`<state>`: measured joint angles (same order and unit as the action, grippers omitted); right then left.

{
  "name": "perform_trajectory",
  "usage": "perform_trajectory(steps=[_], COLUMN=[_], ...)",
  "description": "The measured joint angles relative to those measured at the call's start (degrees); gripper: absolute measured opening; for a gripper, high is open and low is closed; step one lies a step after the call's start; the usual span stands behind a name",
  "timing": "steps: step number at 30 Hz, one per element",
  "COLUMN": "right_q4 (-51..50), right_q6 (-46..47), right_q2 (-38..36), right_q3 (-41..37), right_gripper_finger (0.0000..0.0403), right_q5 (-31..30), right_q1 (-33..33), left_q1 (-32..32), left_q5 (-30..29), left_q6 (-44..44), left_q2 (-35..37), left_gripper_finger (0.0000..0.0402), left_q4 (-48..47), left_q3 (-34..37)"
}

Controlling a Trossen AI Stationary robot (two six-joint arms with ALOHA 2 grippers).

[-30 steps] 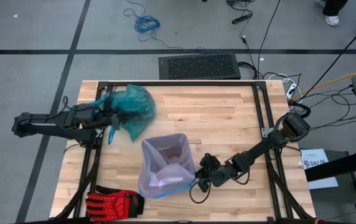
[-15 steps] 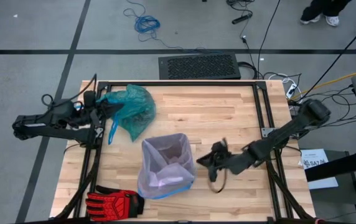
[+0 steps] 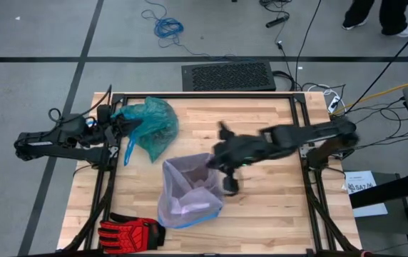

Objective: Place trash/remove bag and relplace
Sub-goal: Insert the trash bag into the trash bin

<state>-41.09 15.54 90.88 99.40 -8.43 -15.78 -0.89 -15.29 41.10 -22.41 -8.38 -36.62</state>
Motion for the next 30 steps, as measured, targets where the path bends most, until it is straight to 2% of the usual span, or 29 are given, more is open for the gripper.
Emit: perform_trajectory(steps=[5, 7, 10, 15, 30], right_q4=[-17.2, -20.4, -21.6, -21.5, -26.9], right_q6=[-16.9, -22.9, -30.5, -38.8, -40.4], right_q2=[16.2, 21.7, 27.9, 33.8, 41.2], right_q3=[22.0, 28.3, 33.8, 35.5, 35.5], right_gripper_finger=[0.0, 0.0, 0.0, 0.0, 0.0], right_q5=[2.7, 2.9, 2.9, 2.8, 2.6], right_q1=[1.7, 1.9, 1.8, 1.3, 0.6], left_q1=[0.0, 0.0, 0.0, 0.0, 0.0], left_q5=[0.0, 0.0, 0.0, 0.0, 1.2], left_q6=[0.0, 0.0, -0.9, -2.5, -2.5], left_q2=[0.0, 0.0, 0.0, 0.0, 0.0], left_gripper_finger=[0.0, 0.0, 0.0, 0.0, 0.0], left_q4=[-1.9, -1.8, -1.8, -1.8, -3.0], left_q3=[0.0, 0.0, 0.0, 0.0, 0.0])
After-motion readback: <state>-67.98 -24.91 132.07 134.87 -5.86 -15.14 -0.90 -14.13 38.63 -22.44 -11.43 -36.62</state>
